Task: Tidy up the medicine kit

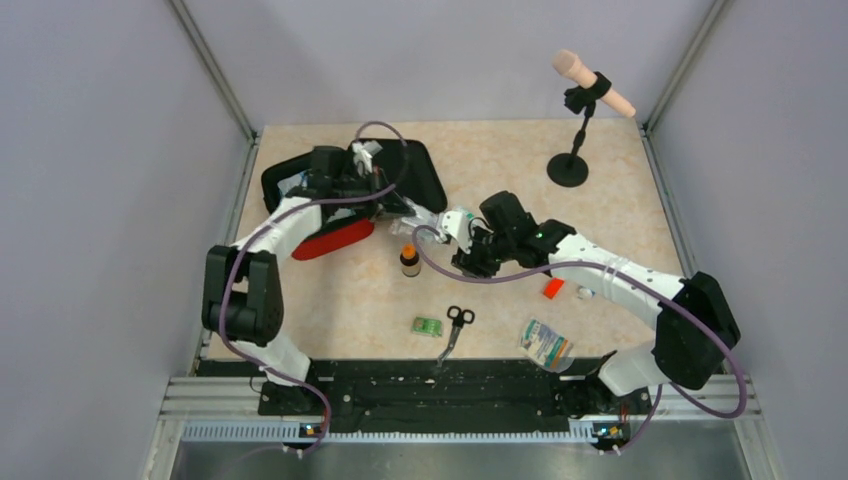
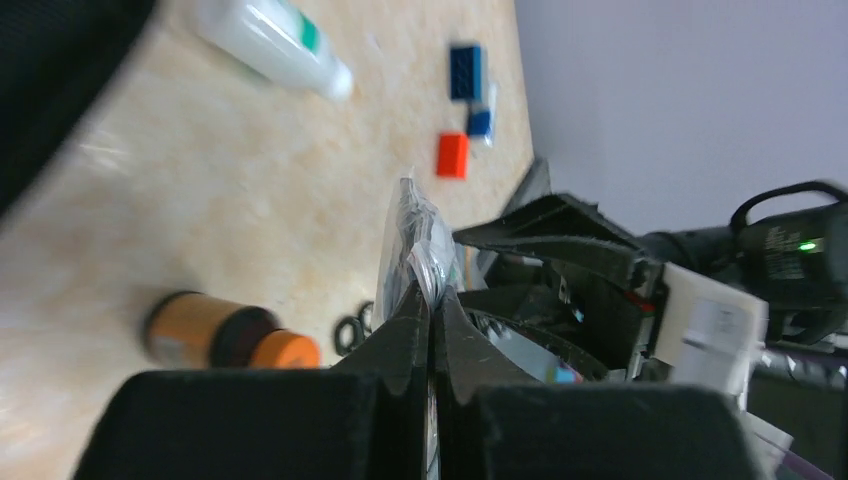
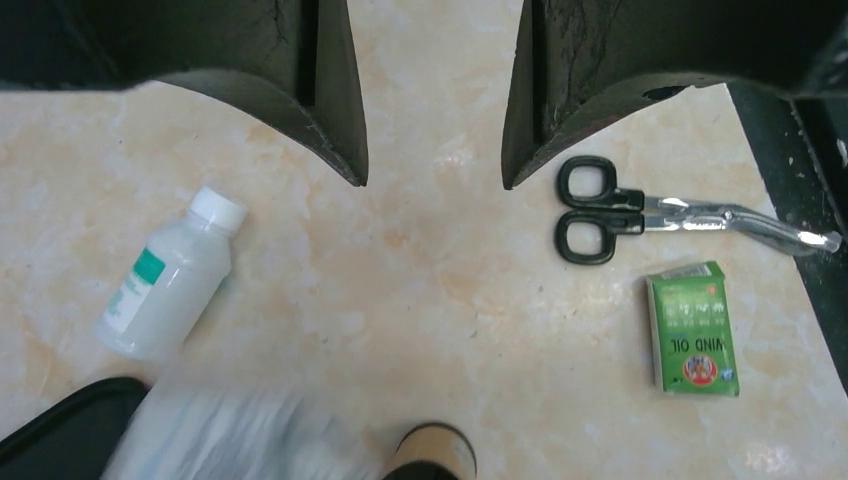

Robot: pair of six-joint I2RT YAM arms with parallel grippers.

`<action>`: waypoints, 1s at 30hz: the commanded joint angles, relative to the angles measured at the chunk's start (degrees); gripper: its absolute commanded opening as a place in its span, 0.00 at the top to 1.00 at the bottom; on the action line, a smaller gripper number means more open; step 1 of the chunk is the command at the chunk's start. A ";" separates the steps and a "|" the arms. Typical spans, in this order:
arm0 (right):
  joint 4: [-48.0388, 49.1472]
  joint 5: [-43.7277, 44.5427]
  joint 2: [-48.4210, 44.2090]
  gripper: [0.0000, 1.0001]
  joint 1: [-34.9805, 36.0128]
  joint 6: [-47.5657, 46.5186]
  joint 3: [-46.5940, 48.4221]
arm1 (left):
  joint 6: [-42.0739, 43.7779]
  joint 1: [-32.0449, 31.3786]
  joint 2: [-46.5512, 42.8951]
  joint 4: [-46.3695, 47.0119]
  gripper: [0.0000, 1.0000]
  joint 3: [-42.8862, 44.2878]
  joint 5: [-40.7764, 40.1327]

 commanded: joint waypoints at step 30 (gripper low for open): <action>2.39 -1.07 -3.18 0.46 -4.10 4.11 -2.42 | 19.16 31.91 14.22 -18.18 1.00 19.11 -28.95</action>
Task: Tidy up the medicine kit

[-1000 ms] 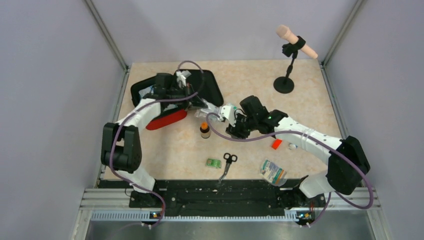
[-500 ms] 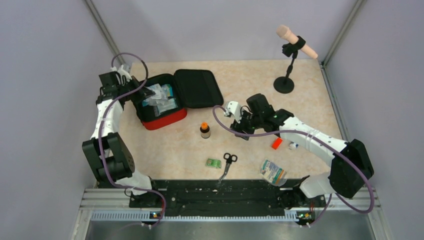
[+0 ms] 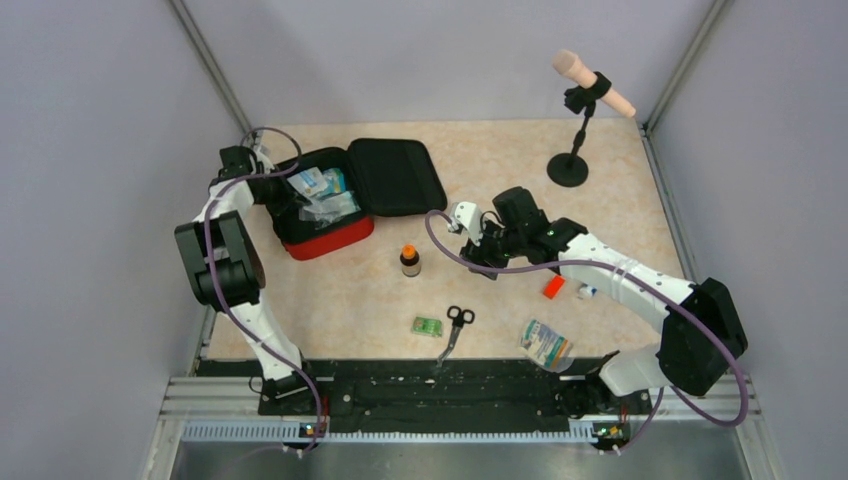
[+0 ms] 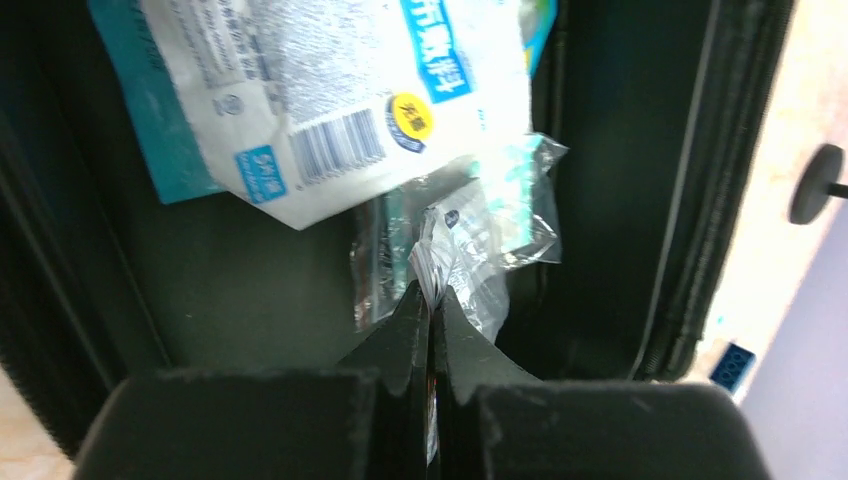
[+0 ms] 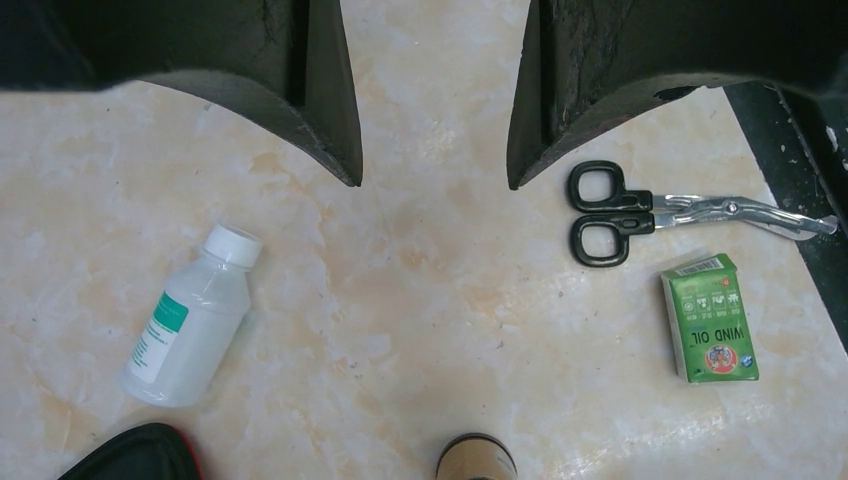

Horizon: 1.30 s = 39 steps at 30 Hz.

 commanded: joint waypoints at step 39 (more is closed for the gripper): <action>-15.52 5.91 6.41 0.21 -6.58 2.70 6.21 | 27.18 -15.40 -35.89 10.37 0.46 -12.42 -25.23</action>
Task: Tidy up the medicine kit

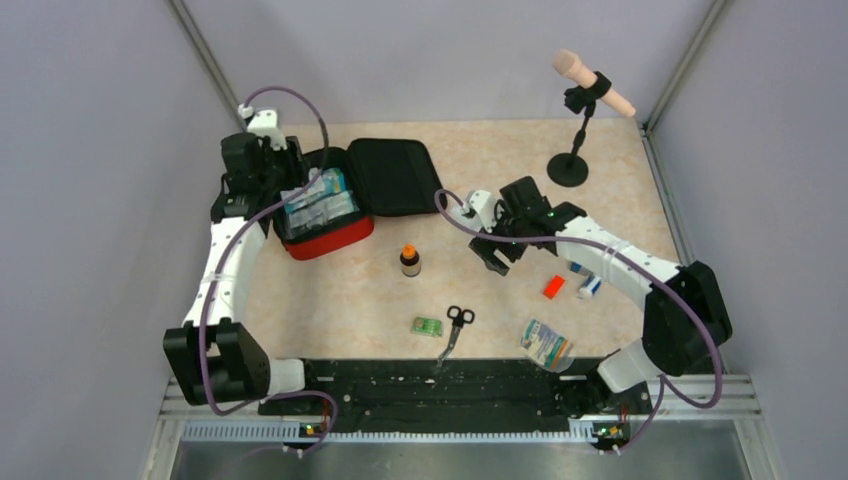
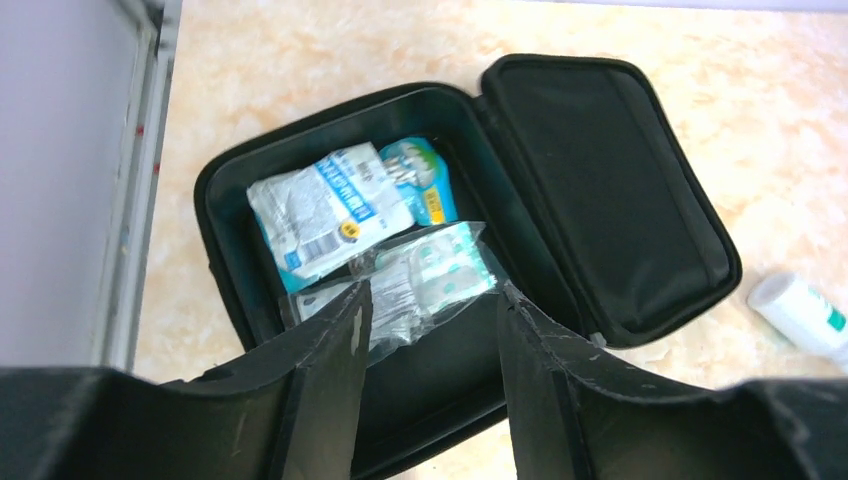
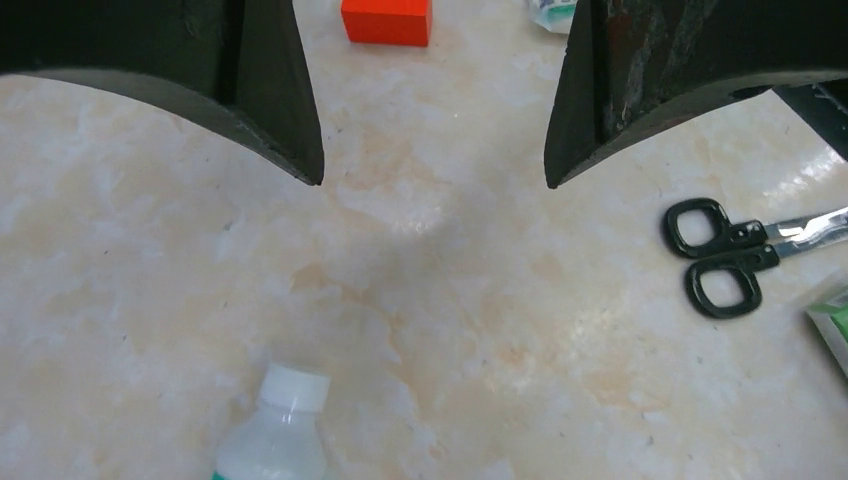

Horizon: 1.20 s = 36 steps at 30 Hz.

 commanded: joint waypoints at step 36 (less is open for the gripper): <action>-6.13 3.12 -10.98 0.38 6.65 -21.75 -26.66 | 10.21 -4.66 -6.07 -8.35 0.43 -3.12 -4.44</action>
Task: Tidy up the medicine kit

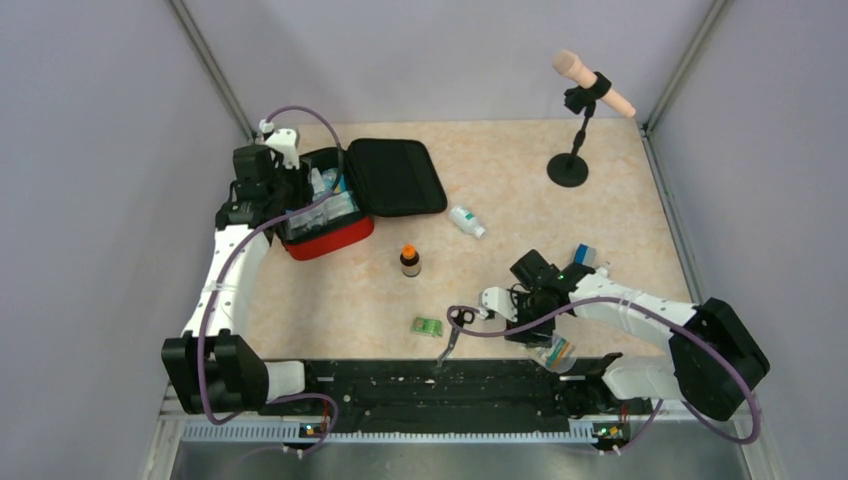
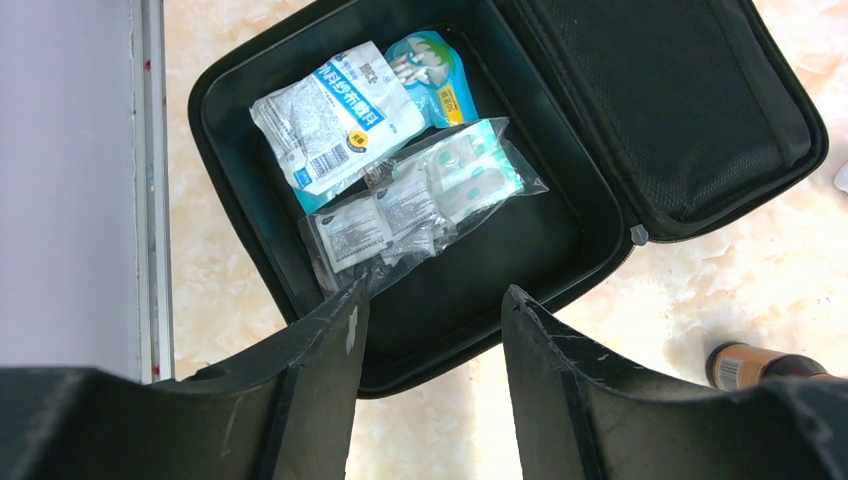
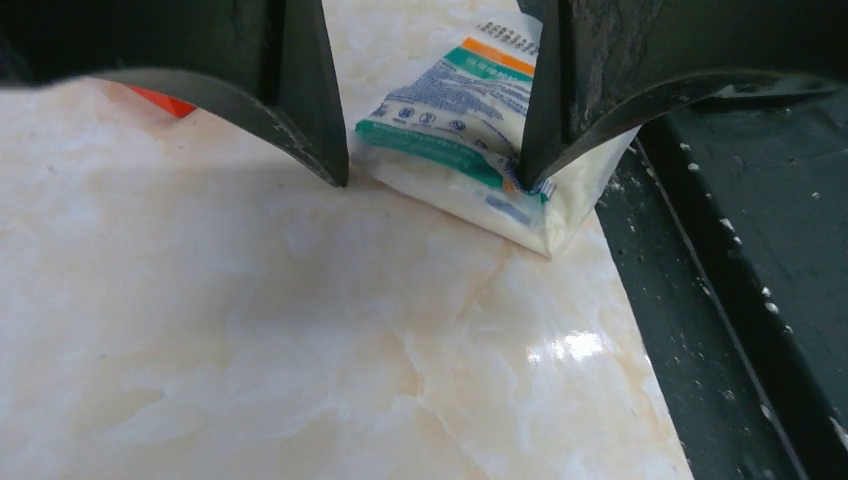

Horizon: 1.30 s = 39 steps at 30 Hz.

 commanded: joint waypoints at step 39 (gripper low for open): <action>33.29 -5.42 10.82 1.00 -14.42 63.58 32.85 | -20.71 -24.57 10.51 19.33 0.30 3.17 38.79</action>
